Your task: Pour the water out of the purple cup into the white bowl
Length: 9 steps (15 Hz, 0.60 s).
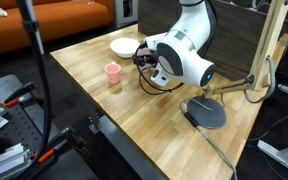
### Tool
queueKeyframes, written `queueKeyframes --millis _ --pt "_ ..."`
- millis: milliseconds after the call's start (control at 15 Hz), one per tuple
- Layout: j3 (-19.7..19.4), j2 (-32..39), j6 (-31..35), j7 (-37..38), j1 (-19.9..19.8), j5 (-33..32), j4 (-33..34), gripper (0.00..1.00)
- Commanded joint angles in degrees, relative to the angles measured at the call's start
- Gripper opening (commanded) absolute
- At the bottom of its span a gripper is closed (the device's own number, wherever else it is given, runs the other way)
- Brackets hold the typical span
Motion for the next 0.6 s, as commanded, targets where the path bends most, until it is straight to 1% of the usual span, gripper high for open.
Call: queueKeyframes --millis 0,200,267,400,533 --pt "-0.9 -2.1 -1.0 -0.8 0.4 -0.5 -1.5 1.00" --pt "-1.5 -6.3 -2.5 -3.3 0.2 -1.2 -5.2 1.00" --pt "-2.0 -8.7 -3.6 -4.7 0.2 -2.1 -7.2 1.00" --pt "-3.3 -12.3 -5.9 -6.8 0.2 -4.3 -10.1 1.00" --pt "-5.4 -16.3 -8.4 -8.0 -0.1 -8.1 -14.0 1.00"
